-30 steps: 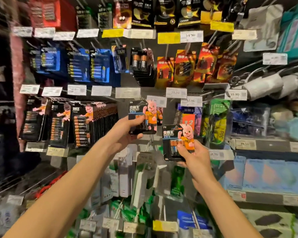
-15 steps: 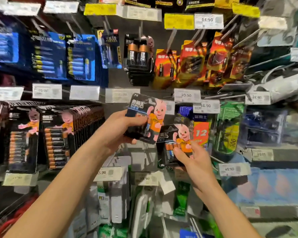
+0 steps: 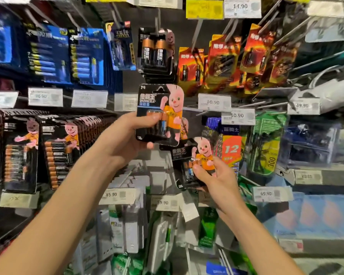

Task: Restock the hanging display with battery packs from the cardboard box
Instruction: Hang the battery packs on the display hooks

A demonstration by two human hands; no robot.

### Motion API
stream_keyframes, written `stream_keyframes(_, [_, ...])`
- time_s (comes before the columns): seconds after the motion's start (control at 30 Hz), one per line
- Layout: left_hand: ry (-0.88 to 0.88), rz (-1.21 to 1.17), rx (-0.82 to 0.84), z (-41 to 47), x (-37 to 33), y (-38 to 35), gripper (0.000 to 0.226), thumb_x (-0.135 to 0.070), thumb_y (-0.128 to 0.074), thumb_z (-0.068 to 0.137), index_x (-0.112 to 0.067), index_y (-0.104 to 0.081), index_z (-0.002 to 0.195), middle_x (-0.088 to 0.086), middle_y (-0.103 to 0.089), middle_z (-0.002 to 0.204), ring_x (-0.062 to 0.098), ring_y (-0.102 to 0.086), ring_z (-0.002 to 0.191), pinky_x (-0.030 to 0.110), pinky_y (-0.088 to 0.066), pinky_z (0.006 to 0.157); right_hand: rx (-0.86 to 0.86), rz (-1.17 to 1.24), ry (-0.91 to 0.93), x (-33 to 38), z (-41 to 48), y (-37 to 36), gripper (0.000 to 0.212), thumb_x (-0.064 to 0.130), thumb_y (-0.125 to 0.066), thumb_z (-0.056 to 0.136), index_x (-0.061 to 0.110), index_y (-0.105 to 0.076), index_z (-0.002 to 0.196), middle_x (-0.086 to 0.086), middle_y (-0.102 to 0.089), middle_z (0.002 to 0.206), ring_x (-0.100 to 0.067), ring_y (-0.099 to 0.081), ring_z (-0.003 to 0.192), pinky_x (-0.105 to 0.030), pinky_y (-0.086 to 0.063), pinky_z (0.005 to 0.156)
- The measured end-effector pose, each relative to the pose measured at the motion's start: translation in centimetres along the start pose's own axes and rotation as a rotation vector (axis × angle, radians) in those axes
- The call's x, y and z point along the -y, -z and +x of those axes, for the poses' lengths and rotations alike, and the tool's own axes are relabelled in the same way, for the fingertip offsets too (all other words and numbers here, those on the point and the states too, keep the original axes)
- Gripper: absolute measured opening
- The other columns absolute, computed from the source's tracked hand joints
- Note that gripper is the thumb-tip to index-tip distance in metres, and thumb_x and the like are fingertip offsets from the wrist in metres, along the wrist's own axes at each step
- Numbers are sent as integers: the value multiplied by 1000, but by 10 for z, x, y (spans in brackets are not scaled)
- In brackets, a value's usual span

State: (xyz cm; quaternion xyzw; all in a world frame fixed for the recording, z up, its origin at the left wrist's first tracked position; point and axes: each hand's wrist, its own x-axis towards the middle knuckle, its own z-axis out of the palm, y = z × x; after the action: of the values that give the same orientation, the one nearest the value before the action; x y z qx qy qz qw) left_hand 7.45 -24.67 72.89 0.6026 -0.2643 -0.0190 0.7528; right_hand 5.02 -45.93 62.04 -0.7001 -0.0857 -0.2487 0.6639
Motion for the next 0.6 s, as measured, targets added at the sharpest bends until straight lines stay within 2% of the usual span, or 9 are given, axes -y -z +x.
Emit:
stream_keyframes(0.1, [6,19,2,5,-9,3,28,-19,-69,83,-11,-73,109,6,-73,104,15,-69,85,17,-43,44,-22,-7,17,5,8,-6,14,13,-69,95,27,-71,99,13,-77,97,-5,-71,95,-28,-57,88])
stream_keyframes(0.2, [31,19,18,10,-18,5,22,-19,-67,85,-12,-75,105,3,-74,102,13,-70,83,16,-41,45,-28,5,26,9,15,-13,15,13,-69,95,23,-71,105,5,-77,101,-16,-72,100,-38,-58,91])
stream_keyframes(0.33, [65,-15,-2,13,-23,7,15,-19,-68,82,-19,-83,83,-1,-74,97,14,-71,83,16,-41,46,-62,20,35,10,27,-25,11,15,-70,94,25,-71,99,-2,-77,101,-26,-72,101,-55,-56,94])
stream_keyframes(0.4, [78,-42,5,16,-24,11,15,-19,-68,82,-20,-83,83,0,-75,101,15,-71,87,16,-42,49,-70,27,46,11,34,-31,11,16,-70,94,25,-71,100,-2,-76,102,-26,-72,101,-56,-55,94])
stream_keyframes(0.53, [87,-39,52,22,-26,21,18,-22,-71,81,-20,-82,96,4,-72,122,18,-66,105,20,-44,62,-97,37,80,12,43,-42,6,12,-66,95,15,-68,100,-9,-74,101,-30,-69,99,-56,-54,96])
stream_keyframes(0.6, [77,-17,86,23,-26,25,21,-22,-71,82,-20,-80,100,5,-71,122,18,-67,104,19,-45,59,-115,28,78,10,48,-45,5,14,-65,95,17,-67,99,-10,-73,99,-29,-68,96,-56,-54,94])
